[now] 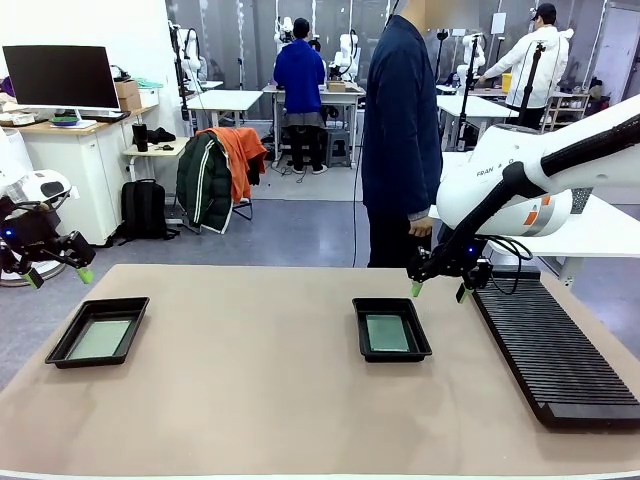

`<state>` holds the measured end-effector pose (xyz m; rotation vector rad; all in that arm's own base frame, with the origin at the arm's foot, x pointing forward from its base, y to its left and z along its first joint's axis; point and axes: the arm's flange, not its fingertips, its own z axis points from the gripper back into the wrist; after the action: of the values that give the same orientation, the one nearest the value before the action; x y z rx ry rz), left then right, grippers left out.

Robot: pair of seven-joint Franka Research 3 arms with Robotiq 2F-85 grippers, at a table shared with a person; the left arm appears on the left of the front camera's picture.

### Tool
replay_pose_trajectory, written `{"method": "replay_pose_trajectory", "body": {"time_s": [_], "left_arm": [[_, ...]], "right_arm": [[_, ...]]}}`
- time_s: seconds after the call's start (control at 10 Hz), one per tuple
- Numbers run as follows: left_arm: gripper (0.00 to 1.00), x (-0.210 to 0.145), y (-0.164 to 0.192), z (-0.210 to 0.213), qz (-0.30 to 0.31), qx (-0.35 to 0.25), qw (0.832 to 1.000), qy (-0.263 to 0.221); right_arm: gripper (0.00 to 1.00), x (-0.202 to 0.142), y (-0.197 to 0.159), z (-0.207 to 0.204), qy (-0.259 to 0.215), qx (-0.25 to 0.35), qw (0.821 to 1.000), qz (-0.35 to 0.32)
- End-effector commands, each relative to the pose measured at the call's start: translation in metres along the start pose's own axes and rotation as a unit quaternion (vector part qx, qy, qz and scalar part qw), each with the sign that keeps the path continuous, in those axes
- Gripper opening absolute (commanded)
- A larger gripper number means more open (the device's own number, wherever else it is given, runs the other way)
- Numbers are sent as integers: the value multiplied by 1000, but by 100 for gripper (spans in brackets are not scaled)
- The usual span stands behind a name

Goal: Inspect and transfer BCBs to ESD trays.
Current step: Pick up the ESD tray and place it on the left side of the table.

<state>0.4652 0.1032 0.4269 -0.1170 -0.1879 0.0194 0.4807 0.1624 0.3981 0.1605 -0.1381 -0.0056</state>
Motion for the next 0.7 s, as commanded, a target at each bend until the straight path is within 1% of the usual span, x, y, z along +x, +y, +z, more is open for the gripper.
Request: {"method": "replay_pose_trajectory", "body": {"time_s": [0.0, 0.1, 0.2, 0.3, 0.4, 0.5, 0.6], "left_arm": [[100, 0, 1, -1, 3, 0, 1000, -2], [100, 0, 0, 0, 0, 0, 1000, 0], [100, -3, -29, 5, -12, -2, 1000, -4], [100, -10, -64, 9, -26, 3, 1000, -7], [100, -17, -107, 15, -38, 12, 999, -11], [100, -24, -143, 23, -49, -4, 999, -15], [100, -30, -180, 31, -43, 16, 999, -12]], "right_arm": [[100, -1, -1, -1, -2, 0, 1000, -2], [100, -1, -1, -1, -2, 0, 1000, -2], [100, 0, 0, 0, 0, 0, 1000, 0], [100, -6, -19, 20, 6, 31, 999, -8], [100, -11, -47, 44, 14, 67, 997, -22], [100, -12, -74, 63, 13, 100, 994, -34], [100, -12, -101, 79, 26, 130, 990, -42]]}}
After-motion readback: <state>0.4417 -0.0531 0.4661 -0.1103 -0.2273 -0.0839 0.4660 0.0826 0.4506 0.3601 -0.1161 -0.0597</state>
